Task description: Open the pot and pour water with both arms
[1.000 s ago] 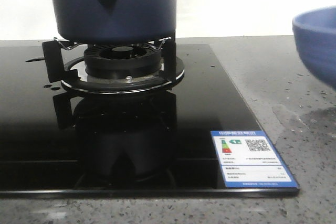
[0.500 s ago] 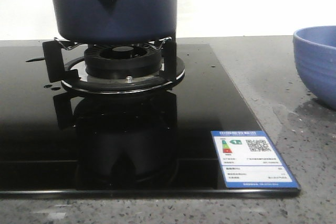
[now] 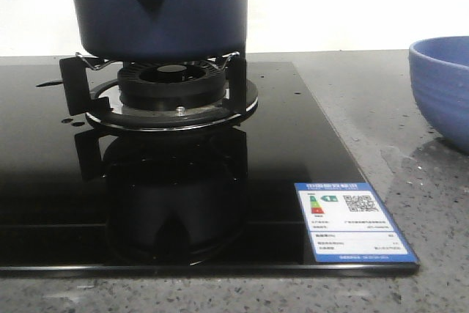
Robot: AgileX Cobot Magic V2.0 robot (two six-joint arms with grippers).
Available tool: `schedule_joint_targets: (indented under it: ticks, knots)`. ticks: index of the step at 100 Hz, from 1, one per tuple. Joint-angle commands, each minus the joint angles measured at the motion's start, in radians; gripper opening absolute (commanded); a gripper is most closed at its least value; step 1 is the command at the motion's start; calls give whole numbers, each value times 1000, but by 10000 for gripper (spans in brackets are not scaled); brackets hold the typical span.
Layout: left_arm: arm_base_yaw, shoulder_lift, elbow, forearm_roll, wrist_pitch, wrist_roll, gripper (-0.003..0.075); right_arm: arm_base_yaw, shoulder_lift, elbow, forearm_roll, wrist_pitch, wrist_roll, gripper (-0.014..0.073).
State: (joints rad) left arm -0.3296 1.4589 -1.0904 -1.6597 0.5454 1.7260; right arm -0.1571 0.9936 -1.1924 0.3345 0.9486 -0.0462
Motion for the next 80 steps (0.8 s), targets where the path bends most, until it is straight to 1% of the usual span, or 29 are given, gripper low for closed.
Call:
schedule_joint_targets:
  ticks: [1, 6, 15, 23, 36, 46, 59, 64, 68, 80]
  knots:
    - [-7, -20, -38, -60, 40, 4, 262, -3, -37, -64, 33, -61, -11, 533]
    - [-7, -19, -38, -65, 38, 12, 262, -1, -41, -75, 35, -56, -11, 533]
    - [-7, -11, -38, -111, 35, 83, 262, 1, -46, -83, 50, -50, -11, 533]
    - [-7, -1, -38, -142, 34, 114, 263, 1, -46, -83, 60, -43, -11, 533]
    - [-7, 18, -38, -142, 43, 114, 272, 1, -46, -83, 66, -39, -11, 533]
    - [-7, 26, -38, -142, 40, 114, 339, 1, -46, -83, 66, -39, -11, 533]
    - [-7, 25, -38, -150, 5, 114, 492, 1, -46, -83, 66, -39, -11, 533]
    - [-5, 17, -38, -155, 2, 114, 529, 1, -46, -83, 66, -39, -11, 533]
    - [-5, 3, -38, -160, -3, 114, 540, 1, -46, -83, 66, -41, -11, 533]
    - [-5, -69, -38, -168, -12, 114, 534, 1, -46, -78, 66, -43, -16, 533]
